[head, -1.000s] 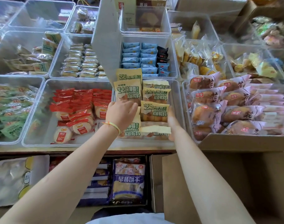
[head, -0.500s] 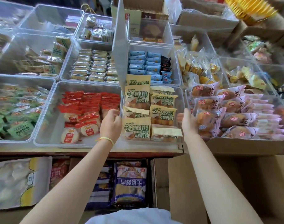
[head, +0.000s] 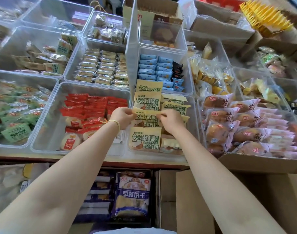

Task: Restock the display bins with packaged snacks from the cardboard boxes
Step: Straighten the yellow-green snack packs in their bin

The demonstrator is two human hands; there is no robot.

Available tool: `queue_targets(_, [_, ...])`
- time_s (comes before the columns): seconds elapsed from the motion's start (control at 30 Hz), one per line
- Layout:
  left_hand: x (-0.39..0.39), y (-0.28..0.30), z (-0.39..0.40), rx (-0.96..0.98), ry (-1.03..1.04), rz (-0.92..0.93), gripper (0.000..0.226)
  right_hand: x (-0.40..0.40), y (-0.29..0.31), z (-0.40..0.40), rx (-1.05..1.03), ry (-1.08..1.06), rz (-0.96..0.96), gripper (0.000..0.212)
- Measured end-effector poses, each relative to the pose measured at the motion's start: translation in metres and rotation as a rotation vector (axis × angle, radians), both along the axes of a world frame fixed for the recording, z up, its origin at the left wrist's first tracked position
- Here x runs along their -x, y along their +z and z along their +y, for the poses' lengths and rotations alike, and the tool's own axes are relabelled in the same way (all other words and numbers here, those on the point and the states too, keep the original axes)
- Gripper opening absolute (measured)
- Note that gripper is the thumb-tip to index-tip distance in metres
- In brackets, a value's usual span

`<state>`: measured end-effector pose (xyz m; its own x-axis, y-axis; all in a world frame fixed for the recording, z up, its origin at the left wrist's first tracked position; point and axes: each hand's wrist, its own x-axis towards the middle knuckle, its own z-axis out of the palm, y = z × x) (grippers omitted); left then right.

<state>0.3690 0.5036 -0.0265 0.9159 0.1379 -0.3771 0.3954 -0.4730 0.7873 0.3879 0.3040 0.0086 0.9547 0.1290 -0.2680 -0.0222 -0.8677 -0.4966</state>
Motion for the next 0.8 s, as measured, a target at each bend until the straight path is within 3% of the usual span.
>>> queue_targets(0.17, [-0.006, 0.001, -0.006, 0.027, 0.139, -0.080, 0.019, -0.016, -0.005, 0.010, 0.088, -0.067, -0.011, 0.029])
queue_targets(0.3, [-0.008, -0.002, -0.009, -0.232, 0.179, -0.038, 0.018, -0.019, 0.006, 0.004, 0.214, 0.024, -0.177, 0.022])
queue_targets(0.4, [-0.006, 0.004, -0.016, -0.388, 0.121, -0.125, 0.022, -0.017, 0.013, -0.014, 0.267, 0.092, -0.288, 0.043])
queue_targets(0.53, [-0.003, 0.010, -0.041, -0.396, -0.161, -0.154, 0.044, -0.017, 0.011, -0.032, 0.376, 0.174, -0.085, 0.061])
queue_targets(0.6, [-0.006, 0.013, -0.050, -0.351, -0.253, -0.125, 0.041, -0.014, 0.007, -0.036, 0.363, 0.182, 0.029, 0.043])
queue_targets(0.67, [-0.009, 0.013, -0.054, -0.315, -0.330, -0.087, 0.028, -0.012, 0.003, -0.041, 0.350, 0.159, 0.021, 0.020])
queue_targets(0.8, [-0.012, 0.013, -0.054, -0.334, -0.391, -0.055, 0.032, -0.008, 0.008, -0.046, 0.347, 0.204, 0.097, 0.029])
